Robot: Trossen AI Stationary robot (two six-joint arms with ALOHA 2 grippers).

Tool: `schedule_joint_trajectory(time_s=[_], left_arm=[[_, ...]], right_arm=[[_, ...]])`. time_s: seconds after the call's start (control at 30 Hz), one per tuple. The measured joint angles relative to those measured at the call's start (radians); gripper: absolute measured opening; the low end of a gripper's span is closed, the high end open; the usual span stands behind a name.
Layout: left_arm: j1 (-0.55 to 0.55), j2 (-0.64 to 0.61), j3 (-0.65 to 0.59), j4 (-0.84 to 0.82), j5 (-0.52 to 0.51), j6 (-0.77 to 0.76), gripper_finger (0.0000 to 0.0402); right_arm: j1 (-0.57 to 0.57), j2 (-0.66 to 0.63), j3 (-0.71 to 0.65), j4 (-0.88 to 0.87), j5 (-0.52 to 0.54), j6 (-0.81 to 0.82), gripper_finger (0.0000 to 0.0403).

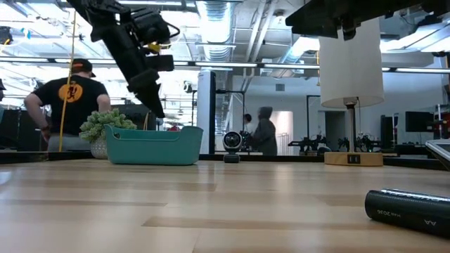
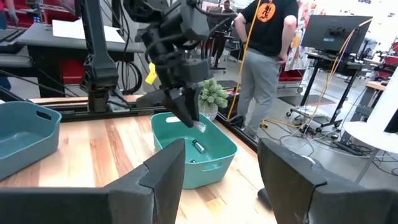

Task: Sort batteries
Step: Put the top silver battery into the green bin, then put the silver battery into the green bin

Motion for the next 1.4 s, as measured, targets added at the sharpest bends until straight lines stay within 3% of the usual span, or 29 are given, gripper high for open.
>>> schedule_joint_trajectory(time_s=[0.17, 0.3, 0.53, 0.7, 0.93, 1.17, 1.4], left_arm=[[0.013, 0.000, -0.032, 0.047, -0.004, -0.001, 0.0175], [0.006, -0.010, -0.033, 0.062, -0.003, 0.009, 0.0206], [-0.052, -0.122, -0.033, 0.076, 0.047, 0.021, 0.0191], [-0.131, -0.205, -0.033, 0.085, 0.065, 0.024, 0.0171], [-0.227, -0.251, -0.034, 0.085, 0.059, -0.019, 0.0161], [-0.319, -0.251, -0.034, 0.078, 0.014, -0.060, 0.0160], [-0.416, -0.251, -0.034, 0.078, -0.070, -0.097, 0.0160]], right_arm=[[0.000, 0.000, 0.000, -0.005, 0.000, 0.027, 0.0218], [0.000, 0.000, 0.000, -0.027, -0.014, 0.068, 0.0218], [0.006, 0.029, 0.048, -0.229, -0.205, 0.244, 0.0218], [0.028, 0.151, 0.162, -0.422, -0.317, 0.360, 0.0222], [0.053, 0.326, 0.352, -0.658, -0.559, 0.549, 0.0239], [0.181, 0.455, 0.479, -0.809, -0.581, 0.770, 0.0239], [0.296, 0.594, 0.571, -0.886, -0.529, 1.014, 0.0239]])
